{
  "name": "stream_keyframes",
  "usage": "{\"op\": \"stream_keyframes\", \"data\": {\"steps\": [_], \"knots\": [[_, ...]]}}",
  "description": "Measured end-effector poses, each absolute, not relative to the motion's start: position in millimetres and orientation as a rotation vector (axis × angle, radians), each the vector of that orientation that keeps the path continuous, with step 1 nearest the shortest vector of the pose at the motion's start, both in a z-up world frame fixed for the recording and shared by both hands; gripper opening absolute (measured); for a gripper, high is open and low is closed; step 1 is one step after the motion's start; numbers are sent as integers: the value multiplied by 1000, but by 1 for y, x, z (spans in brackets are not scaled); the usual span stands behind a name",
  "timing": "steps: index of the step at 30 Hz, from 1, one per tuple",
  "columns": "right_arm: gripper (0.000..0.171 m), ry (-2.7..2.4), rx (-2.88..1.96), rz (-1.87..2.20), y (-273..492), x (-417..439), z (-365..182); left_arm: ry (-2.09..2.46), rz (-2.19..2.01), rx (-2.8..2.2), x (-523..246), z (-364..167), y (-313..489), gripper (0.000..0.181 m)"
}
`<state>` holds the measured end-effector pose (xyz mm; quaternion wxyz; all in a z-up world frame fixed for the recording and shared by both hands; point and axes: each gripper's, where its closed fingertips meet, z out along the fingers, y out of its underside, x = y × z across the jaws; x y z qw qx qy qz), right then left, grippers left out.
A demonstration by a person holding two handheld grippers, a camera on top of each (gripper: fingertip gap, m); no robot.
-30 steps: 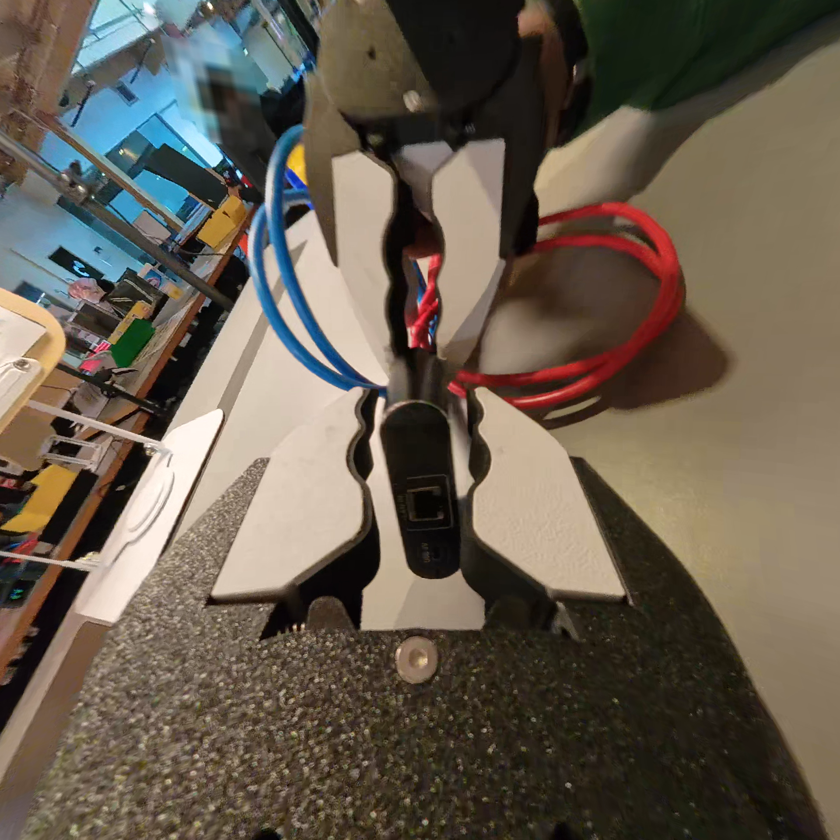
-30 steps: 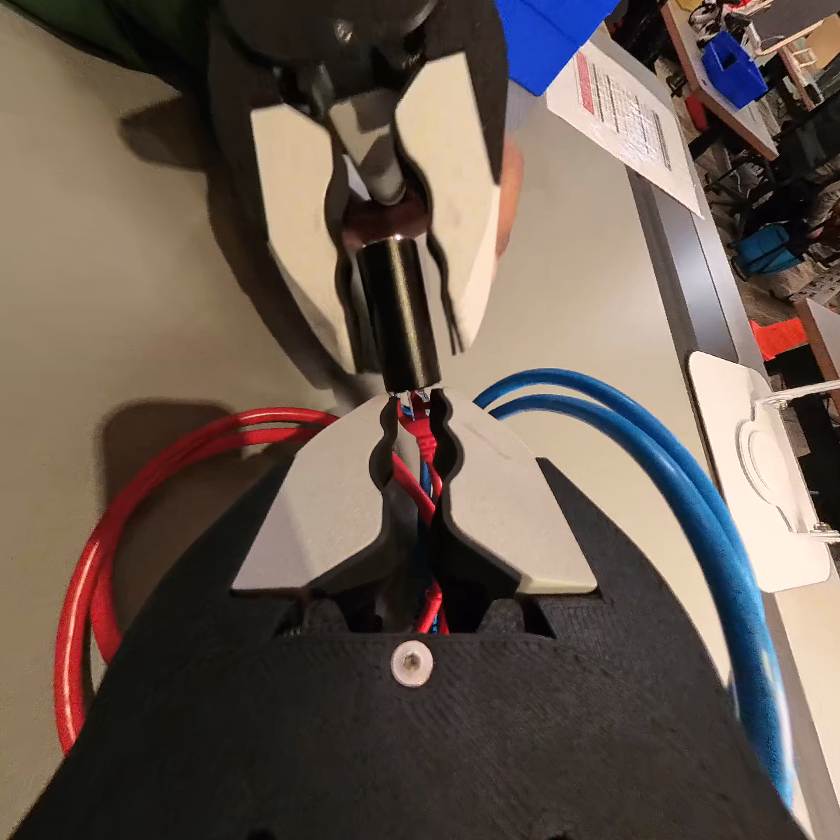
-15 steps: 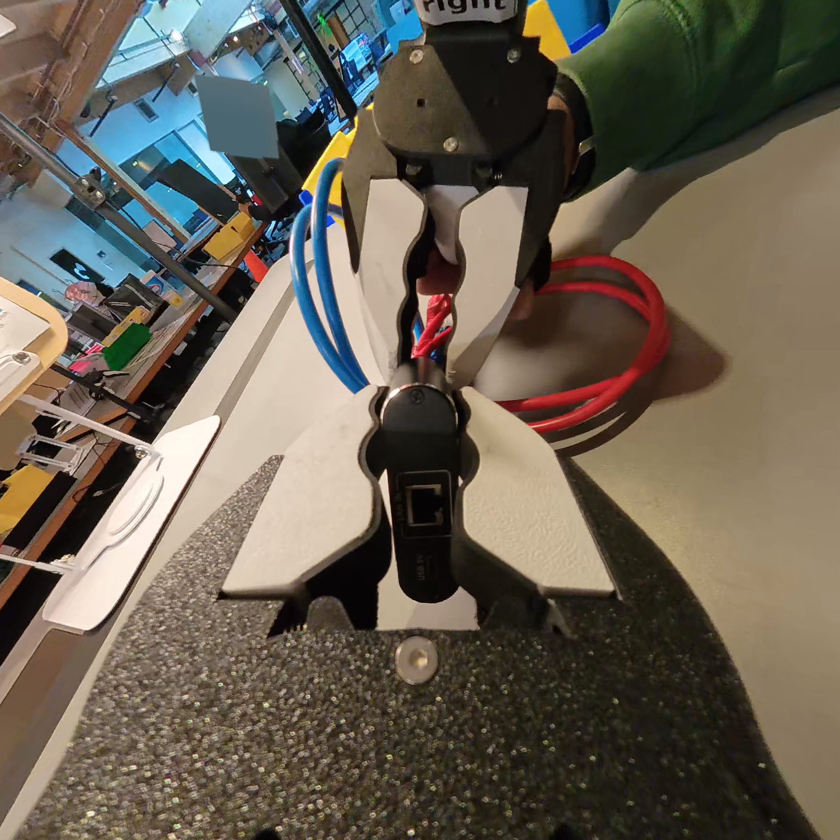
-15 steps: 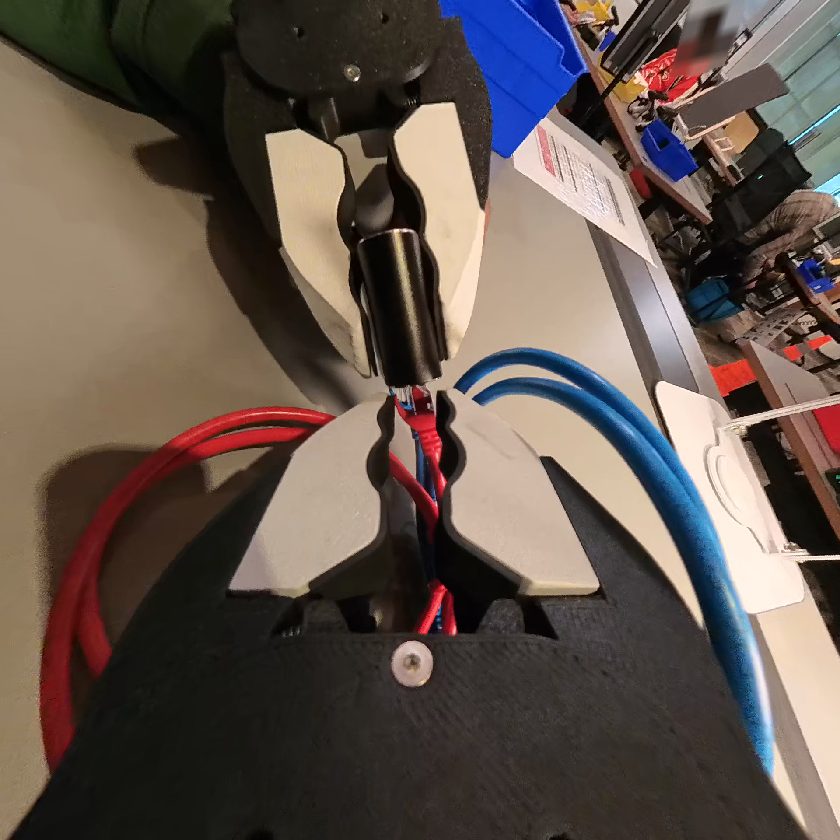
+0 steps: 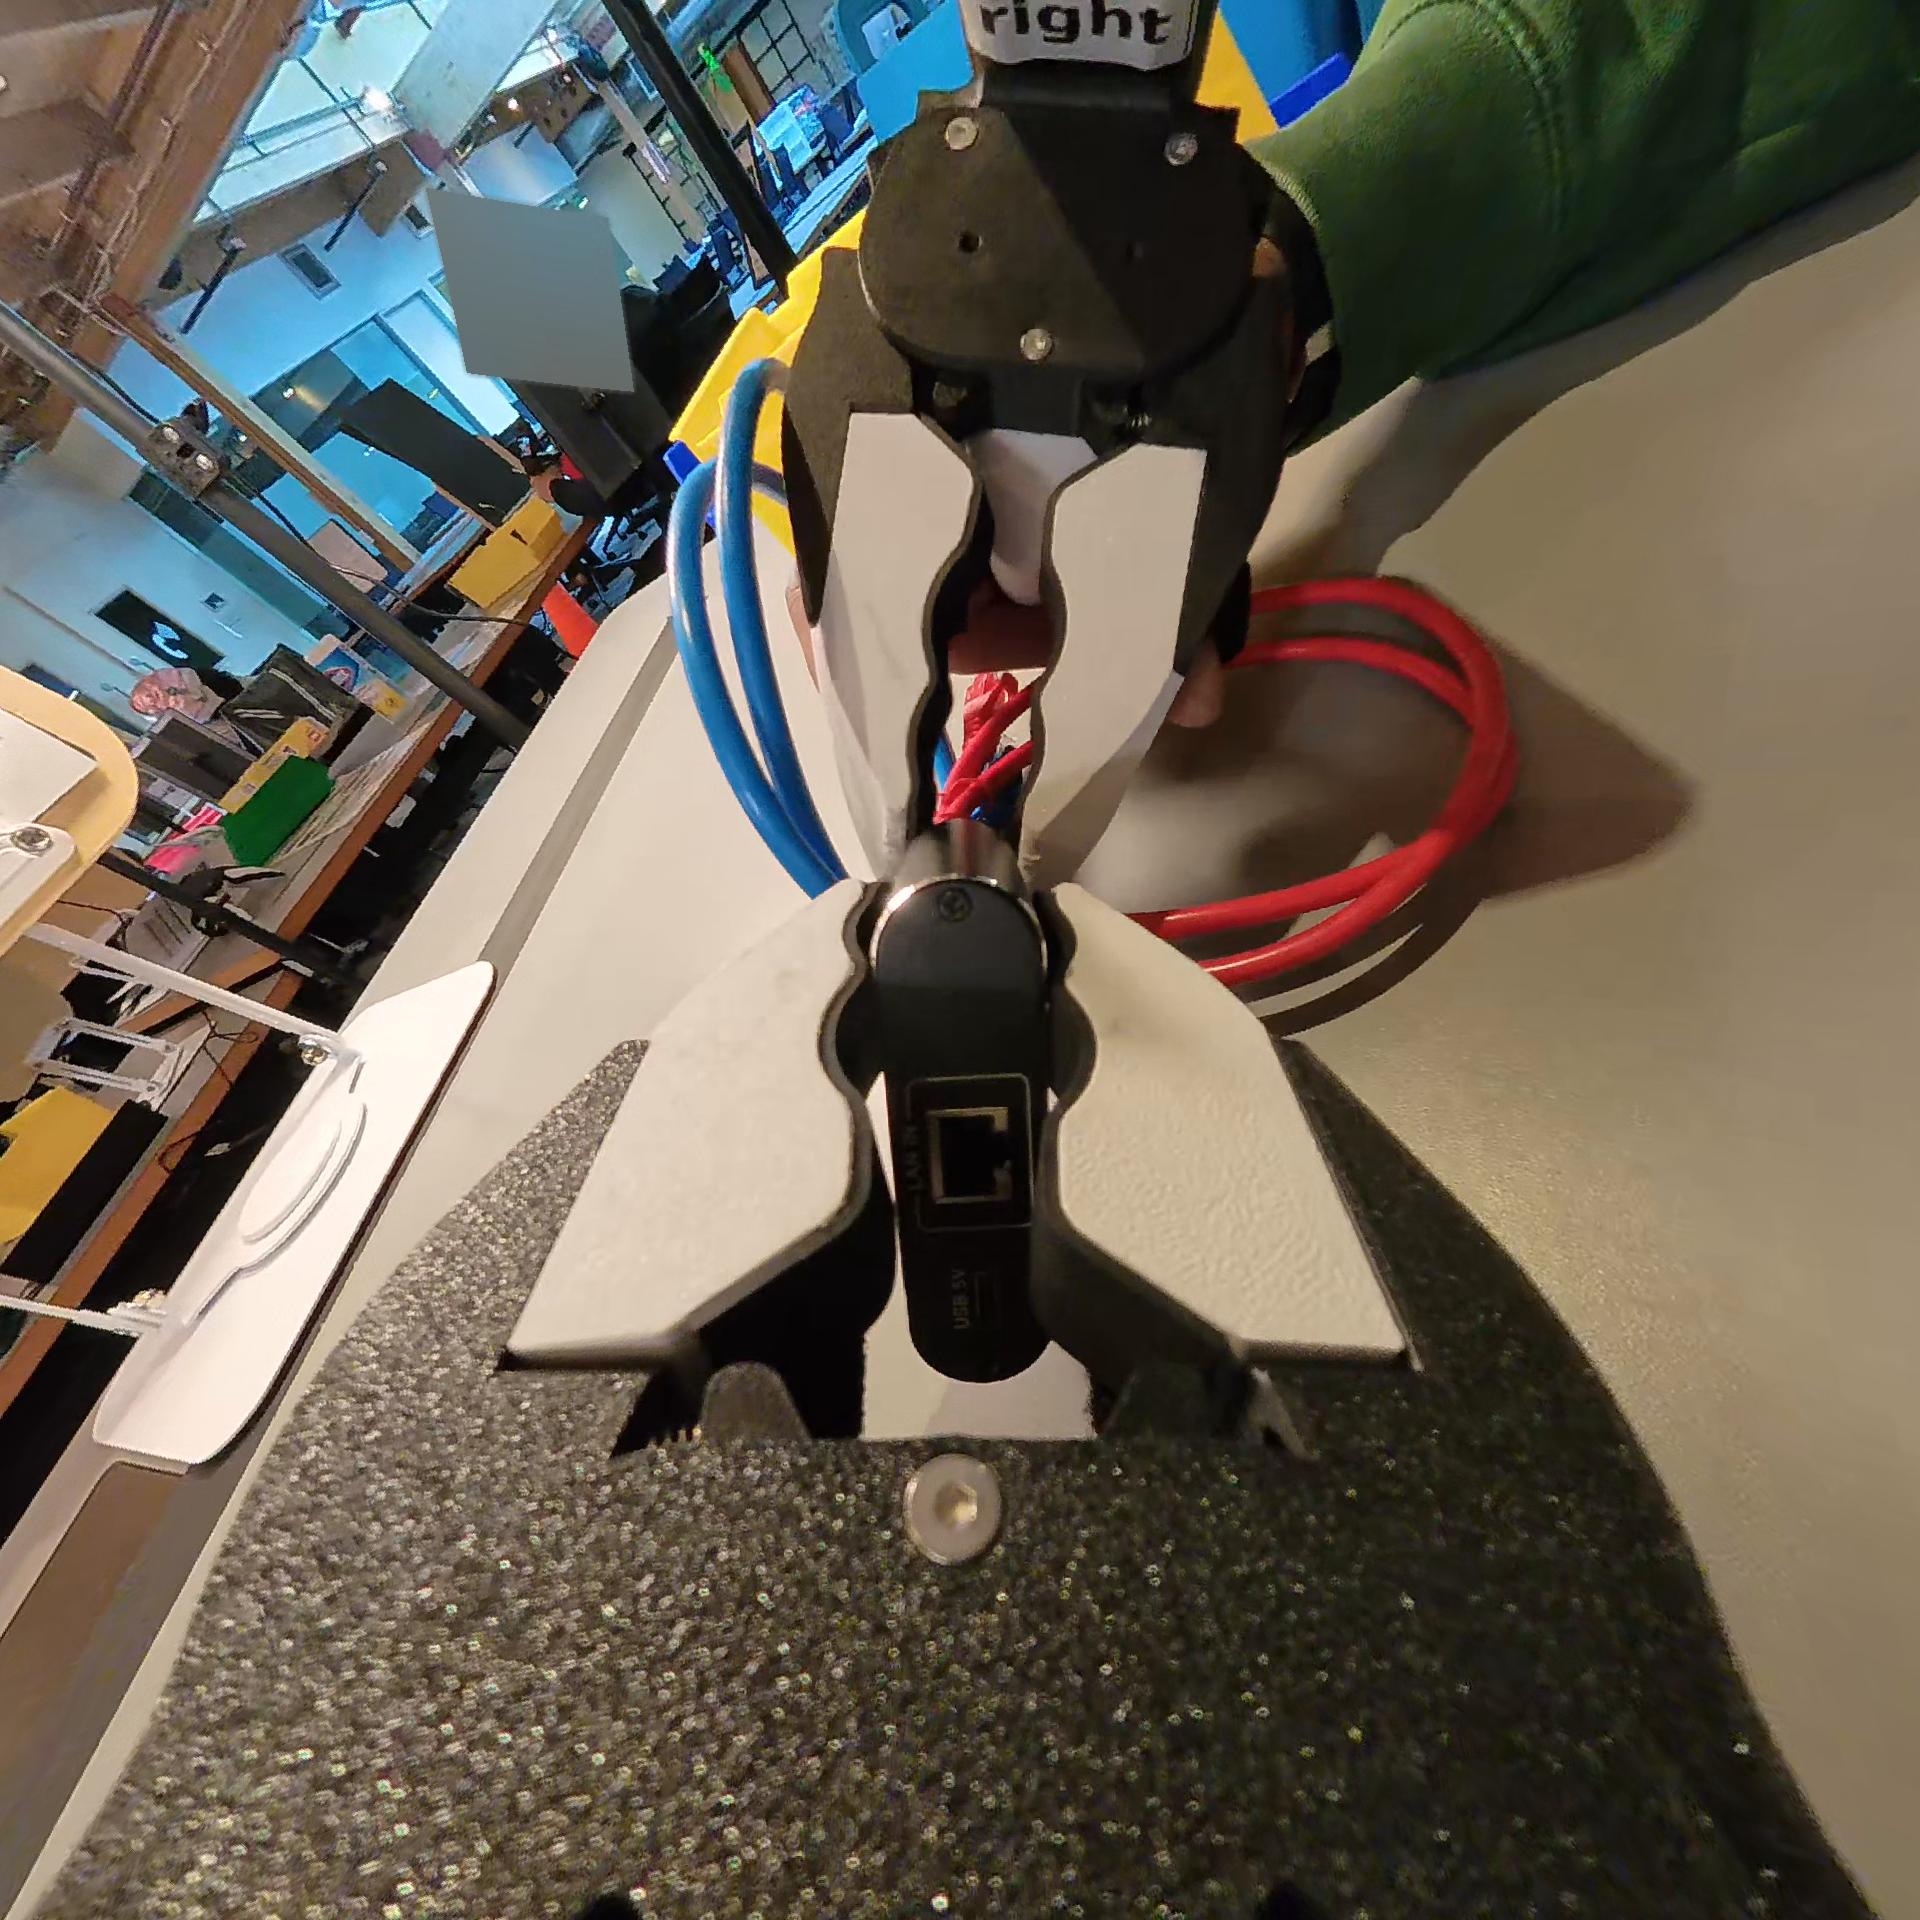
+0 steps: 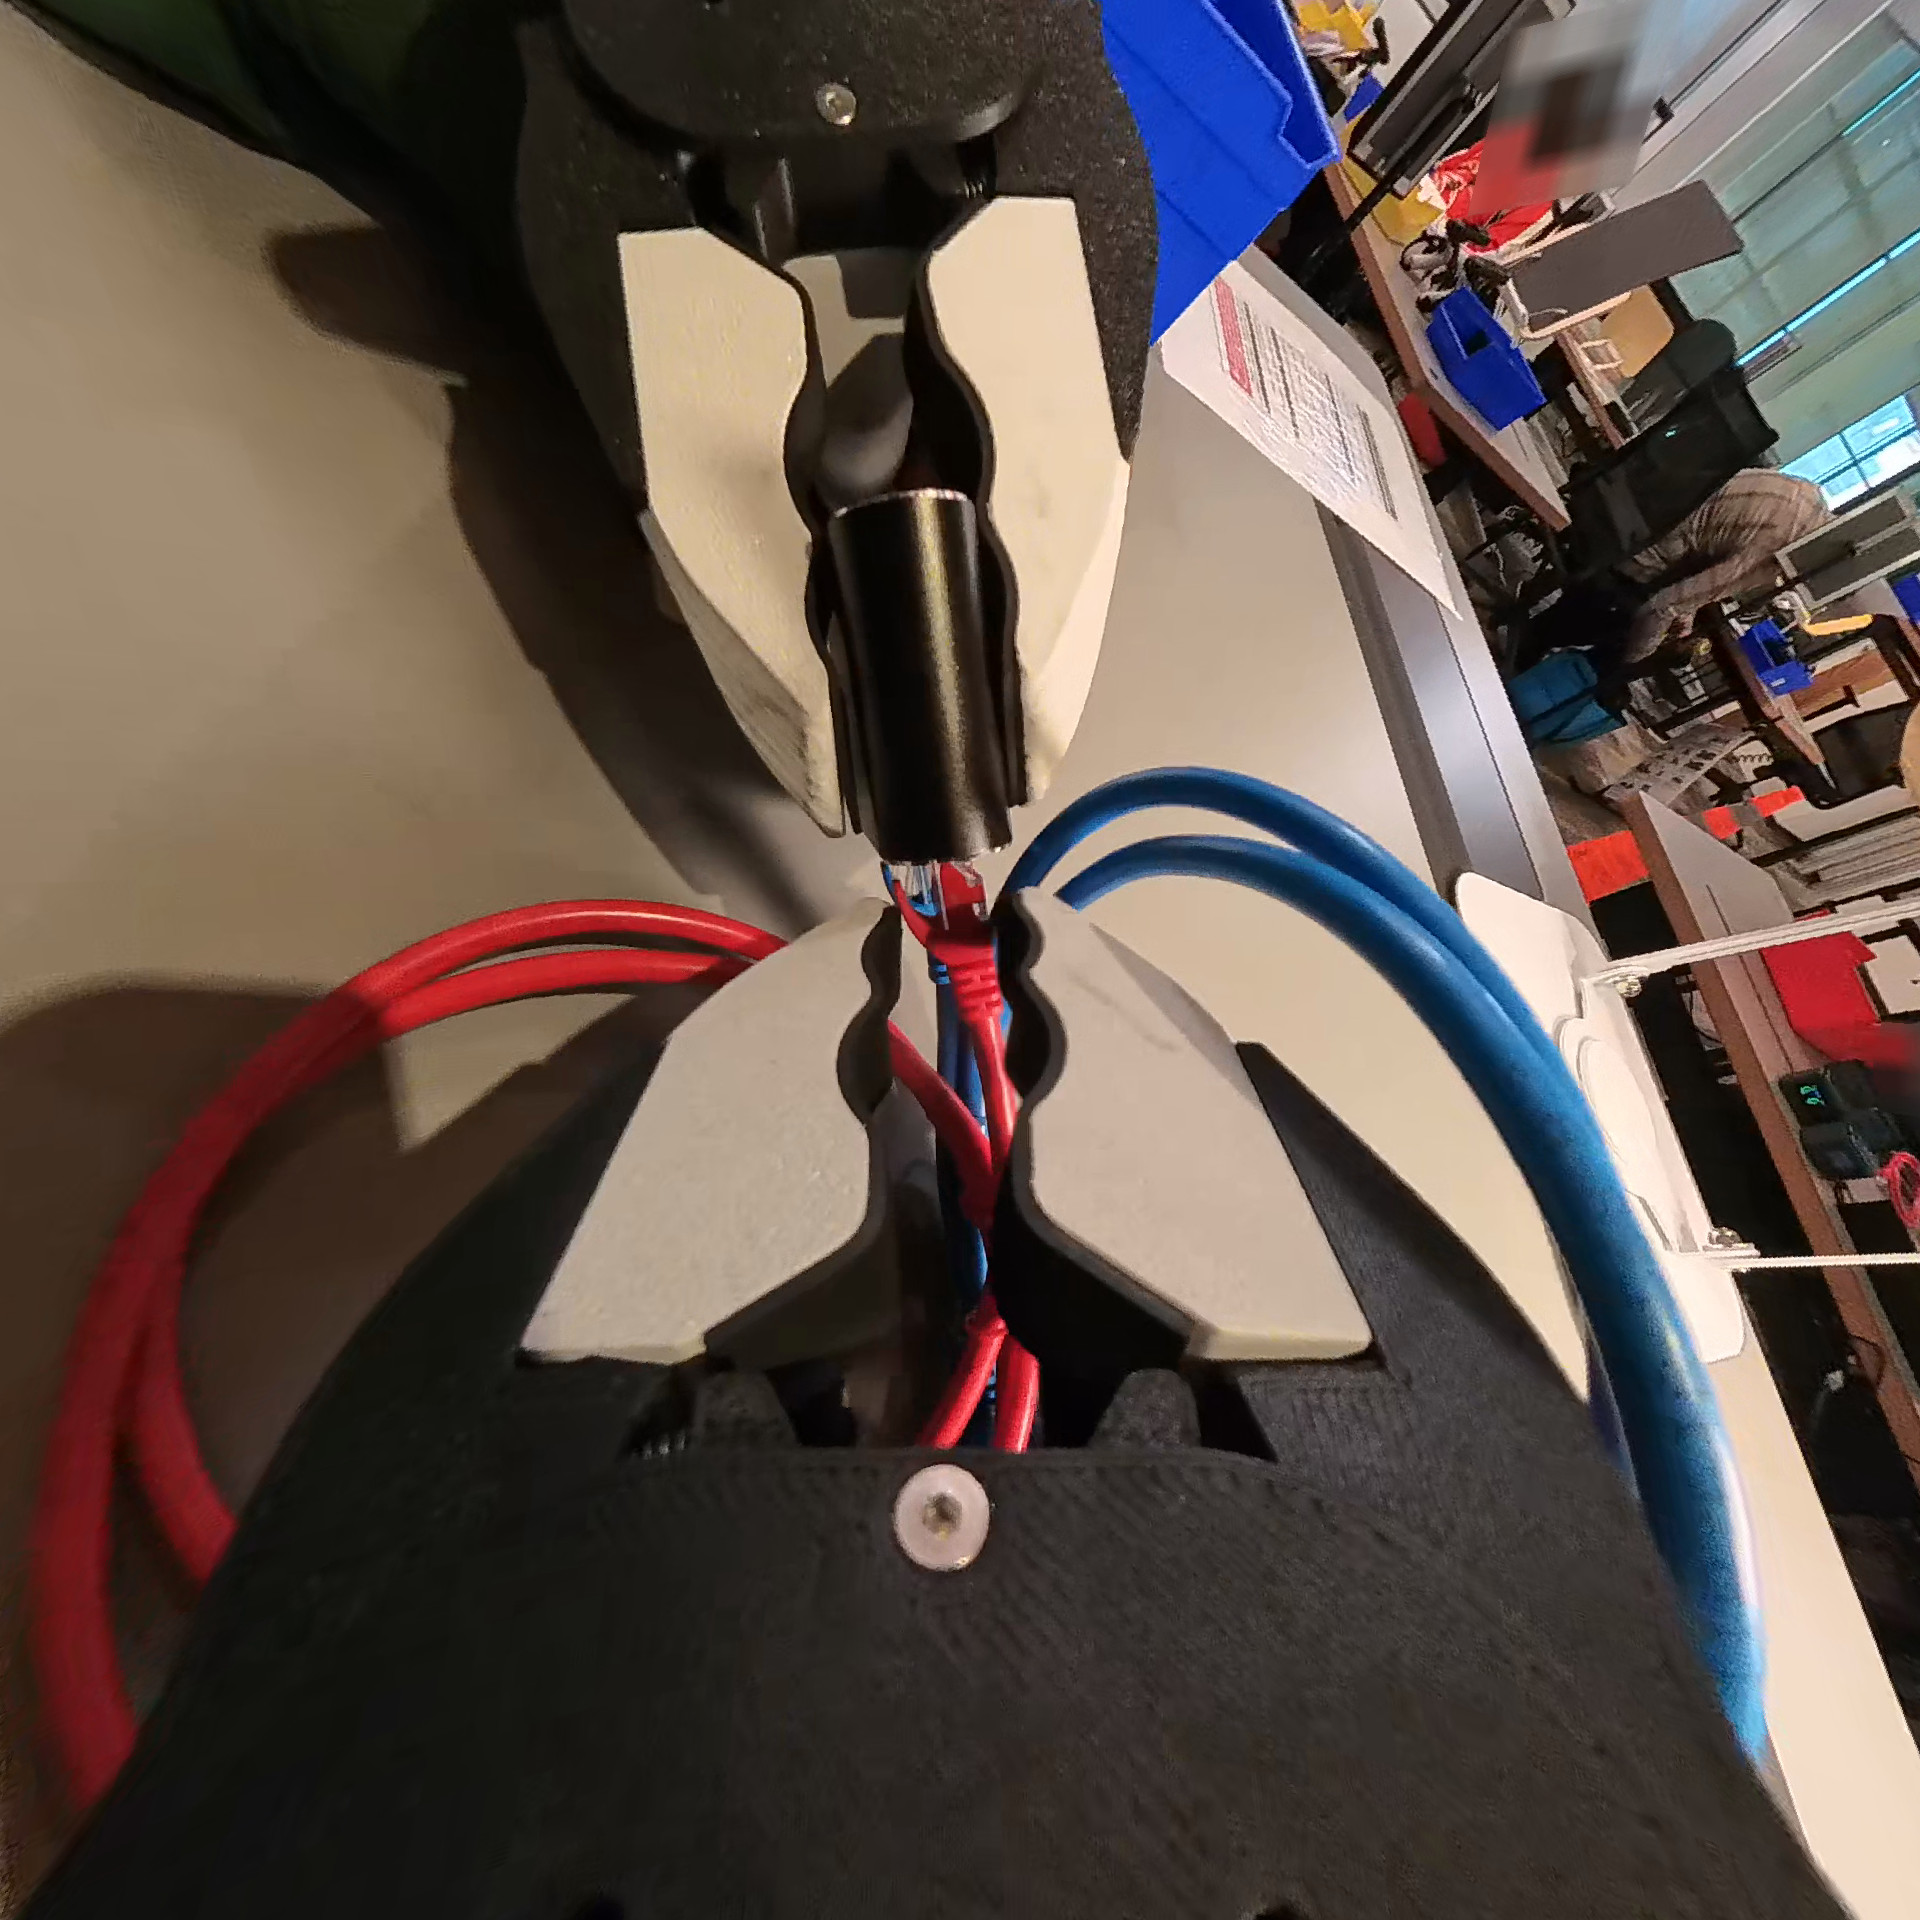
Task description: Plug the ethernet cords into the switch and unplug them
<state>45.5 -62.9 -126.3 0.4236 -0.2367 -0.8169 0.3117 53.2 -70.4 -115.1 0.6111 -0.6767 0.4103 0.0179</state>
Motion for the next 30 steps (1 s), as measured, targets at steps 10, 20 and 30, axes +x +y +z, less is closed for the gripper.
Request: {"op": "stream_keyframes", "data": {"steps": [10, 20, 30], "knots": [[16, -2025, -554, 740, -68, 45, -123, 948, 33, -1545, 53, -113, -72, 28], [14, -1956, -771, 823, -64, 39, -106, 911, 166, -1468, 48, -97, -70, 29], [12, -1952, -898, 1030, -67, 42, -104, 989, 283, -1417, 51, -95, -72, 29]]}}
